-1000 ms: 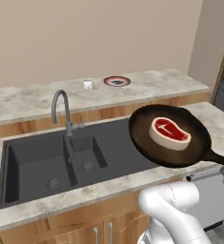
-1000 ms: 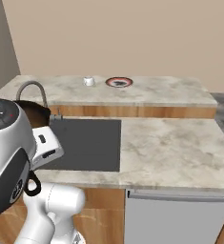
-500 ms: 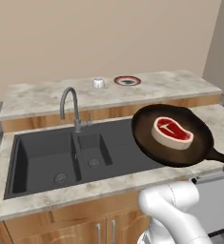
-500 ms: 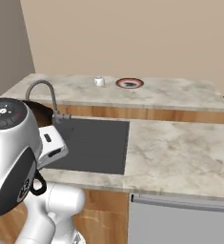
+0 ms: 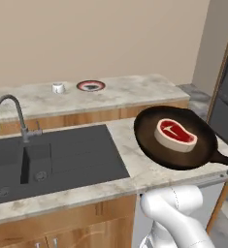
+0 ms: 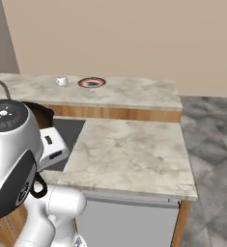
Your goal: Pick up the pan with the steak in it and place it on the dining table. Then place the steak on the plate.
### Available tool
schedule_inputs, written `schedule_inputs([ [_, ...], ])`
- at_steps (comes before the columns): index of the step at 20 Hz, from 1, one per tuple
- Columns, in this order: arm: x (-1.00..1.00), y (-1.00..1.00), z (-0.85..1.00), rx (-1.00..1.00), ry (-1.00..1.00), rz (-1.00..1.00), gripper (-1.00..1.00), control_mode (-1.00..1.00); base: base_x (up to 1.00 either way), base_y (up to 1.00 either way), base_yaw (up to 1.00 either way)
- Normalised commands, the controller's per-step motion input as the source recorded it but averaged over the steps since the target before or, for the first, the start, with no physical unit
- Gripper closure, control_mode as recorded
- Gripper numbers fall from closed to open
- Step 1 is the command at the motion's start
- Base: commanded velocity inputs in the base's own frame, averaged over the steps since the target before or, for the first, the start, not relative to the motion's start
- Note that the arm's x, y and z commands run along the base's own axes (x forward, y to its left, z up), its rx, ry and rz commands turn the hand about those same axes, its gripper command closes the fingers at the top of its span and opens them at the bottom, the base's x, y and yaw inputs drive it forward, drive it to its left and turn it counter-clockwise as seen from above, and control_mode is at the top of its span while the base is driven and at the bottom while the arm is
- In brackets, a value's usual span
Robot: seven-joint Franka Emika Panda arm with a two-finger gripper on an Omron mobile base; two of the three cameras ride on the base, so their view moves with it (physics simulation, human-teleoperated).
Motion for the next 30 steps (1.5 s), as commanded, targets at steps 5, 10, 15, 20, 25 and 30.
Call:
schedule_inputs([
  [5, 0.00, 0.00, 0.00, 0.00, 0.00, 0.00, 1.00, 1.00, -0.08, -1.00, 0.00],
  [10, 0.00, 0.00, 0.00, 0.00, 0.00, 0.00, 1.00, 1.00, -0.07, -1.00, 0.00],
  [15, 0.00, 0.00, 0.00, 0.00, 0.00, 0.00, 1.00, 1.00, -0.04, -1.00, 0.00],
  [20, 0.00, 0.00, 0.00, 0.00, 0.00, 0.00, 1.00, 1.00, -0.02, -1.00, 0.00],
  [25, 0.00, 0.00, 0.00, 0.00, 0.00, 0.00, 1.00, 1.00, 0.00, -1.00, 0.00],
  [30, 0.00, 0.00, 0.00, 0.00, 0.00, 0.00, 1.00, 1.00, 0.26, -0.83, 0.04],
])
